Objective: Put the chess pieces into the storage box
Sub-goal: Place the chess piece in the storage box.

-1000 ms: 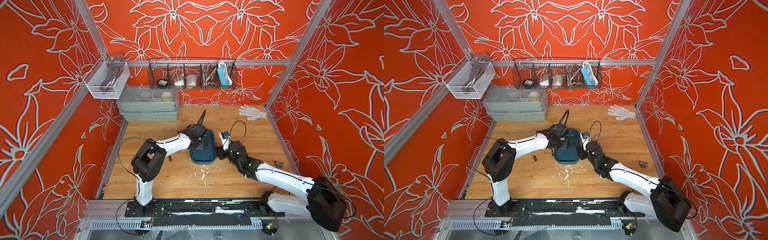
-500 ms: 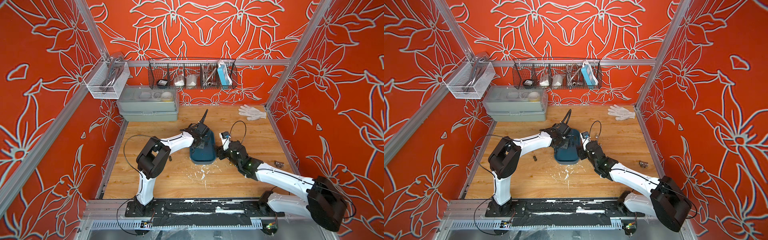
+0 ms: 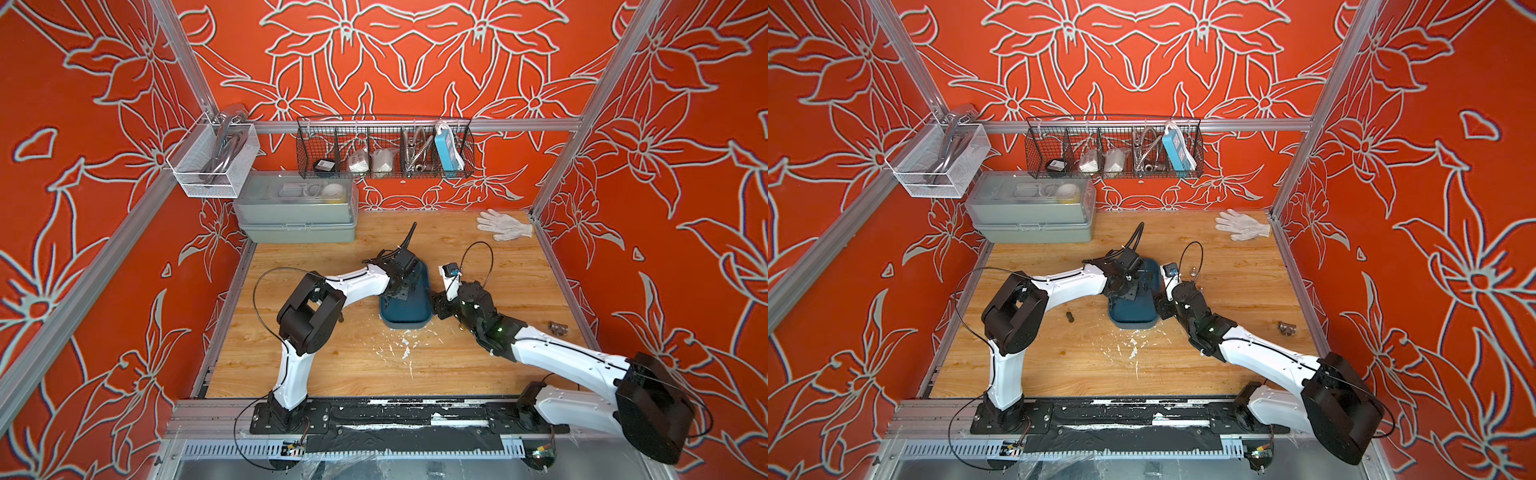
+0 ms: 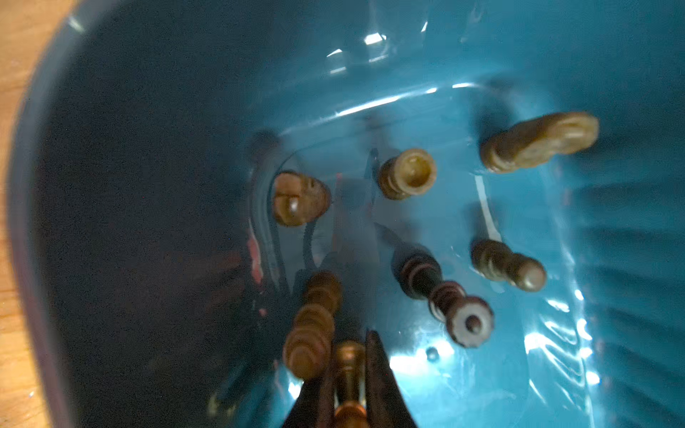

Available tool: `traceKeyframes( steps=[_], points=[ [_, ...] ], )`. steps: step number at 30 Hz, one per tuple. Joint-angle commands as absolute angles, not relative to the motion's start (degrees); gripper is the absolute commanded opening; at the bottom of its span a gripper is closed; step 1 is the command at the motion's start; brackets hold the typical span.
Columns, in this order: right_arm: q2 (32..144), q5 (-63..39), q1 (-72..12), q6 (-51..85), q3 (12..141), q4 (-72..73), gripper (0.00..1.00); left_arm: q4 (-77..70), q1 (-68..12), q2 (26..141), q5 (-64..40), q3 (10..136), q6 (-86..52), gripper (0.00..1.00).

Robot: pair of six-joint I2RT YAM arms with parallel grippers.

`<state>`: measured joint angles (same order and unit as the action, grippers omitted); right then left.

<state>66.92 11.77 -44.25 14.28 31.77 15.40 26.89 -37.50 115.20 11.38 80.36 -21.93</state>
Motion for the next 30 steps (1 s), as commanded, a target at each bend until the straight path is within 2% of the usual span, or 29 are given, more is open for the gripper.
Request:
traceKeyframes(
  steps=[1,8,21,30],
  points=[
    [65.3,12.2,-44.2,14.6,30.4,17.5,0.69,27.6,-37.7,116.0,11.8,81.0,-22.0,0.13],
    [64.7,12.0,-44.1,14.6,29.7,18.5,0.69,27.7,-37.7,116.4,11.8,81.5,-21.9,0.16],
    [64.9,13.3,-44.1,15.1,30.8,16.7,0.69,28.9,-37.9,112.9,11.8,81.4,-21.9,0.37],
    [61.8,16.3,-44.1,15.3,31.4,13.5,0.69,29.2,-38.2,103.8,9.2,80.9,-22.2,0.4]
  ],
)
